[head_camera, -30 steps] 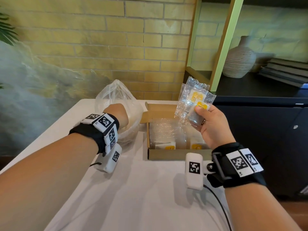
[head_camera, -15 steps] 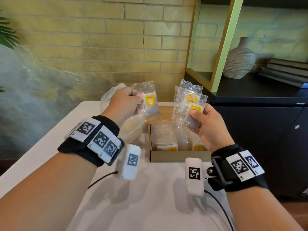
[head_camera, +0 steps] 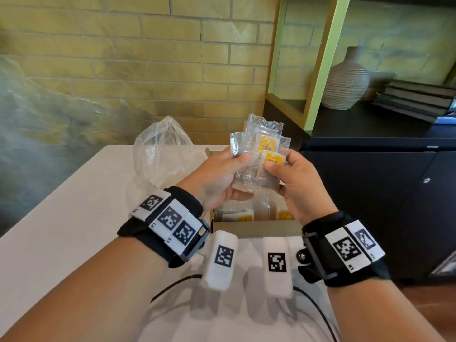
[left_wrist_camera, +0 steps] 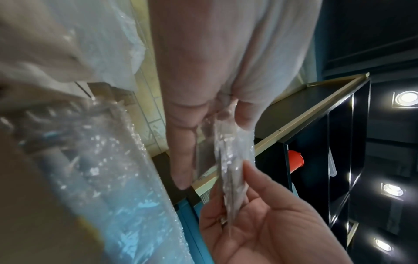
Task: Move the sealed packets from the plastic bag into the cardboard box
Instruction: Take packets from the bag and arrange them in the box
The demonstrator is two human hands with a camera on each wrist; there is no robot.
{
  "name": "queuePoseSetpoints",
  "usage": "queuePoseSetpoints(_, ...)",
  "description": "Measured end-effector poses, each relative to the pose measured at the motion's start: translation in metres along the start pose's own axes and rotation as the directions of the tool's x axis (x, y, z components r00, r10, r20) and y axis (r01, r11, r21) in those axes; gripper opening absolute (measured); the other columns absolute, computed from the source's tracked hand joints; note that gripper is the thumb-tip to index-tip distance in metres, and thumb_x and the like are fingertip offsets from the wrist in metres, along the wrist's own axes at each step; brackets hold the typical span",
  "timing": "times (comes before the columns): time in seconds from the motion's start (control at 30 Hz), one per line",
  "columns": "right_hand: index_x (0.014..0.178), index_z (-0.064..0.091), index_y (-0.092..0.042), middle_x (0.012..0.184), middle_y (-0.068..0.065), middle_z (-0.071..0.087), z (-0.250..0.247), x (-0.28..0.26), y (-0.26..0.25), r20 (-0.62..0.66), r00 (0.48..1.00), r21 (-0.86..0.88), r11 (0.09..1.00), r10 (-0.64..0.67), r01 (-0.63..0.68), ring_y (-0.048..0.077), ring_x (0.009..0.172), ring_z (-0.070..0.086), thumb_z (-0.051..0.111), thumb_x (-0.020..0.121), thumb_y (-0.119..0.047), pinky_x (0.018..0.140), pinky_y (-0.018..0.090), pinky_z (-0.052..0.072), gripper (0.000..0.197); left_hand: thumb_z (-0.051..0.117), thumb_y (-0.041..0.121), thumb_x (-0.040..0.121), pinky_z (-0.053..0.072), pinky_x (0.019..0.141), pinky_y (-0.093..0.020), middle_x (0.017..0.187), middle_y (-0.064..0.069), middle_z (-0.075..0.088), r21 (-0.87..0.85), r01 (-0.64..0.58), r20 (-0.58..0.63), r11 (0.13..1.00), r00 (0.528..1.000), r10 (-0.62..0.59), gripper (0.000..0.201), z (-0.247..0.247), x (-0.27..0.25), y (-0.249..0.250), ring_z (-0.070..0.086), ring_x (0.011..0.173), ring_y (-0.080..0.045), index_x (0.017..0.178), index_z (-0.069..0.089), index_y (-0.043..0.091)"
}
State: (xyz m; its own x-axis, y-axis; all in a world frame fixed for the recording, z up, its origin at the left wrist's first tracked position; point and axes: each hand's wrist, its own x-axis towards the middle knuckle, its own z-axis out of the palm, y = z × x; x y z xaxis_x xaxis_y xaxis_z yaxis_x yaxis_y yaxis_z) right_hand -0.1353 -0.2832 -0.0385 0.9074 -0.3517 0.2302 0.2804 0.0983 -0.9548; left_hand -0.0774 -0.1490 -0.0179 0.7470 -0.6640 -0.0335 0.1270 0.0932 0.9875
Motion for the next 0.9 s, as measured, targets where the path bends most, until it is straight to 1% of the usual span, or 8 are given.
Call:
queuePoseSetpoints(0.1, 0.107, 0.057, -0.014, 0.093, 0.0, 0.069, 0.002, -0.001, 0.0, 0.035, 0.999, -0.014, 1.0, -0.012, 0.012, 0.007, 0.079, 0.068, 0.051, 0.091, -0.002, 0.072, 0.025, 0.058, 0.021, 0.039, 0.026, 0.1, 0.055, 0.078, -0.042, 0.088, -0.004, 0.069, -0.033, 0.013, 0.044, 0.999, 0.999, -0.012, 0.021, 0.0, 0.001, -0.002, 0.066, 0.079, -0.02, 0.102, 0.059, 0.018)
queuePoseSetpoints(0.3, 0.108, 0.058, -0.011, 0.106, 0.012, 0.068, 0.004, -0.003, 0.0, 0.04, 0.999, -0.052, 0.999, -0.011, 0.013, 0.022, 0.096, 0.066, 0.05, 0.092, -0.006, 0.086, 0.038, 0.054, 0.018, 0.039, 0.02, 0.1, 0.057, 0.075, -0.037, 0.091, -0.005, 0.067, -0.057, 0.009, 0.076, 0.998, 0.997, -0.004, 0.02, -0.002, 0.005, -0.007, 0.064, 0.083, -0.02, 0.105, 0.058, 0.017)
queuePoseSetpoints(0.43, 0.111, 0.06, -0.005, 0.109, 0.016, 0.067, 0.003, -0.002, 0.002, 0.007, 1.0, -0.115, 0.993, -0.019, 0.02, 0.026, 0.098, 0.066, 0.051, 0.092, -0.007, 0.085, 0.039, 0.055, 0.021, 0.04, 0.021, 0.099, 0.054, 0.081, -0.039, 0.096, -0.004, 0.067, -0.085, 0.027, 0.099, 0.996, 0.995, -0.019, 0.02, -0.005, 0.005, -0.011, 0.065, 0.09, -0.02, 0.109, 0.057, 0.019)
queuePoseSetpoints(0.5, 0.108, 0.062, -0.006, 0.103, 0.013, 0.069, 0.001, 0.0, 0.004, -0.01, 0.999, -0.15, 0.988, -0.031, 0.029, 0.024, 0.093, 0.067, 0.052, 0.092, -0.008, 0.081, 0.038, 0.056, 0.019, 0.04, 0.024, 0.099, 0.054, 0.083, -0.041, 0.095, -0.002, 0.068, -0.088, 0.046, 0.119, 0.995, 0.992, -0.035, 0.02, -0.007, 0.005, -0.011, 0.066, 0.09, -0.018, 0.106, 0.058, 0.021)
queuePoseSetpoints(0.6, 0.096, 0.063, -0.016, 0.085, -0.003, 0.07, -0.006, 0.003, 0.004, -0.033, 0.999, -0.127, 0.992, -0.021, 0.016, 0.011, 0.079, 0.068, 0.052, 0.093, -0.009, 0.073, 0.031, 0.056, 0.013, 0.042, 0.022, 0.099, 0.058, 0.071, -0.035, 0.093, -0.004, 0.067, -0.104, 0.045, 0.077, 0.994, 0.996, -0.037, 0.019, -0.01, 0.005, -0.012, 0.067, 0.082, -0.016, 0.103, 0.058, 0.015)
queuePoseSetpoints(0.67, 0.1, 0.063, -0.016, 0.087, -0.002, 0.072, -0.008, 0.004, 0.005, -0.031, 0.999, -0.114, 0.993, -0.016, 0.012, 0.011, 0.08, 0.069, 0.052, 0.093, -0.009, 0.075, 0.033, 0.057, 0.015, 0.043, 0.017, 0.098, 0.059, 0.061, -0.03, 0.093, -0.007, 0.064, -0.103, 0.016, 0.001, 0.995, 1.0, -0.016, 0.015, -0.013, 0.005, -0.012, 0.065, 0.081, -0.018, 0.1, 0.057, 0.011)
queuePoseSetpoints(0.73, 0.109, 0.061, -0.012, 0.095, 0.002, 0.072, -0.009, 0.003, 0.003, -0.024, 1.0, -0.107, 0.994, -0.019, 0.016, 0.013, 0.084, 0.069, 0.052, 0.092, -0.008, 0.069, 0.029, 0.057, 0.019, 0.044, 0.013, 0.098, 0.059, 0.057, -0.027, 0.091, -0.008, 0.062, -0.106, -0.016, -0.069, 0.994, 0.998, 0.009, 0.014, -0.016, 0.006, -0.011, 0.063, 0.078, -0.018, 0.102, 0.057, 0.008)
queuePoseSetpoints(0.9, 0.113, 0.06, -0.014, 0.102, 0.003, 0.071, -0.01, 0.002, 0.002, -0.012, 1.0, -0.11, 0.994, -0.023, 0.022, 0.011, 0.086, 0.069, 0.054, 0.092, -0.013, 0.067, 0.025, 0.055, 0.022, 0.044, 0.008, 0.097, 0.059, 0.06, -0.028, 0.092, -0.004, 0.064, -0.106, -0.045, -0.072, 0.993, 0.997, 0.038, 0.018, -0.014, 0.003, -0.009, 0.066, 0.075, -0.013, 0.111, 0.056, 0.011)
